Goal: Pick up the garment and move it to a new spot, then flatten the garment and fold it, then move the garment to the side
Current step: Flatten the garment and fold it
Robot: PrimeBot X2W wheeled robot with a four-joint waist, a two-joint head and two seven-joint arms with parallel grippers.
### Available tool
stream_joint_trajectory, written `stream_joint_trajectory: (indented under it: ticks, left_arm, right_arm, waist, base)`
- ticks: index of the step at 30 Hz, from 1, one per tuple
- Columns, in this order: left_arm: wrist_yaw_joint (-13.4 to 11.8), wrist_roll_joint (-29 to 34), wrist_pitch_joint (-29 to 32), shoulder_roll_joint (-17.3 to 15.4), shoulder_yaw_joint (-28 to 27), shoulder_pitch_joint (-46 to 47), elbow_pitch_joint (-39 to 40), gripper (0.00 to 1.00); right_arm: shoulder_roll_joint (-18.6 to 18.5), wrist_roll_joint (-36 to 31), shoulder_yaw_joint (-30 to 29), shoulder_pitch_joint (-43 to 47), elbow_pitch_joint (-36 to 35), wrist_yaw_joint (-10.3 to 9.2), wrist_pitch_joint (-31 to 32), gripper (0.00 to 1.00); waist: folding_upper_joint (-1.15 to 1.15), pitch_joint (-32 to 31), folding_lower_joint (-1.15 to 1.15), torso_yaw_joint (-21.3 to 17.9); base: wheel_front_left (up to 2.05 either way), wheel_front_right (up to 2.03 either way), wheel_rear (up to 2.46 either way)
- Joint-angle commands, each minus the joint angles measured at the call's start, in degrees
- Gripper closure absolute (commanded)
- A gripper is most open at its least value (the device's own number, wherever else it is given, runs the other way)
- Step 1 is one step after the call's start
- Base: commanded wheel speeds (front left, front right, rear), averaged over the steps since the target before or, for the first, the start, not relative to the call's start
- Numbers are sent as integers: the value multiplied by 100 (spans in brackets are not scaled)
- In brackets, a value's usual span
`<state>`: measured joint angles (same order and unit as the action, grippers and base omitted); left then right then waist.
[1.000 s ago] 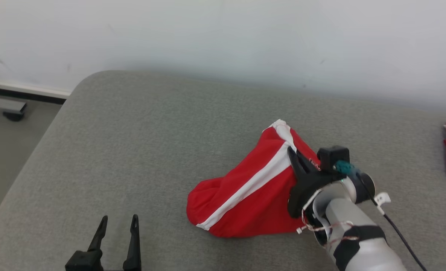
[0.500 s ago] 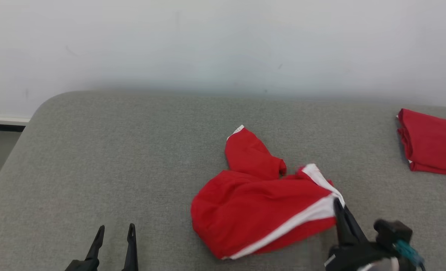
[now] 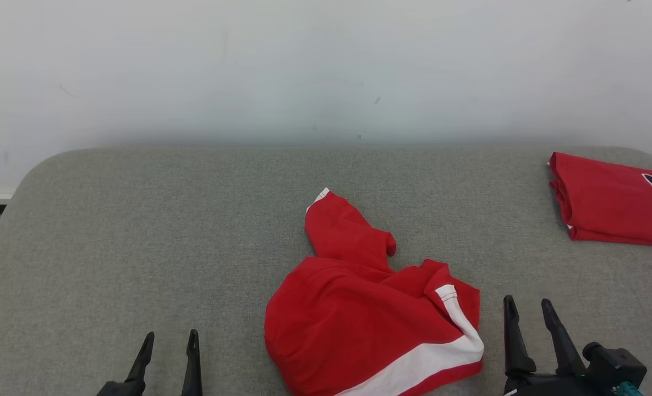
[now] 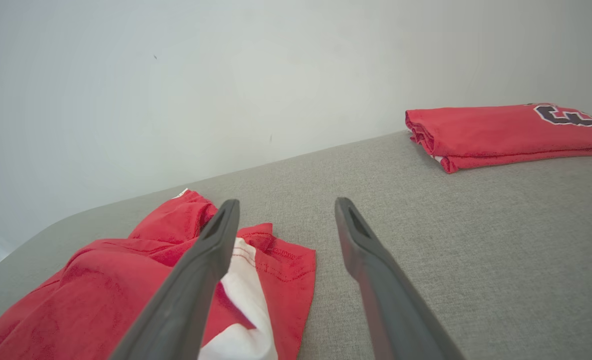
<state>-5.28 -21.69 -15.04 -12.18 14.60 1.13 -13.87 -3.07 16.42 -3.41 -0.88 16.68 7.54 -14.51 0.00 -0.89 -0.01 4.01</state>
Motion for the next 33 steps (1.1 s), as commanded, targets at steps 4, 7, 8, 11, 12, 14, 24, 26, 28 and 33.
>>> stream_joint_trajectory:
  ticks: [4,7,8,11,12,14,24,26,28,33]
  left_arm:
    - [17,-1,-17,14,-3,-113,-9,0]
    - [65,18,-17,34,55,-148,-52,0]
    - [66,30,-17,37,89,-153,-73,0]
    - [192,56,23,57,269,-253,-205,0]
    - [229,68,33,67,329,-259,-246,0]
    - [335,100,84,104,492,-250,-336,0]
    - [798,-41,155,521,1036,-53,-1281,0]
    - [855,-107,125,586,1035,40,-1537,0]
    - [887,-129,82,621,1018,151,-1743,0]
    - [1017,-218,7,677,927,456,-2042,100]
  right_arm:
    - [25,-125,-40,211,-474,-14,-60,0]
    - [27,-167,16,315,-704,-14,-60,0]
    - [27,-208,26,350,-775,-14,-62,0]
    - [26,-288,99,481,-997,-14,-64,0]
    - [26,-295,117,496,-1040,-14,-65,0]
    - [25,-297,134,532,-1122,-14,-66,0]
    - [26,-322,236,523,-1111,-14,-26,0]
    - [25,-338,238,509,-1110,-14,-19,0]
    - [26,-340,225,502,-1114,-14,-13,0]
    - [26,-350,174,531,-1137,-14,-17,0]
  waist:
    - [0,-63,1,-83]
    - [0,-88,1,-121]
    - [0,-94,1,-134]
    - [0,-108,1,-211]
    - [0,-108,1,-236]
    - [0,-105,1,-302]
    - [0,-6,1,-795]
    - [0,17,1,-898]
    - [0,36,1,-975]
    - [0,62,1,-1003]
  base:
    - [0,0,0]
    - [0,0,0]
    - [0,0,0]
    - [0,0,0]
    - [0,0,0]
    - [0,0,0]
    - [0,0,0]
    - [0,0,0]
    - [0,0,0]
    - [0,0,0]
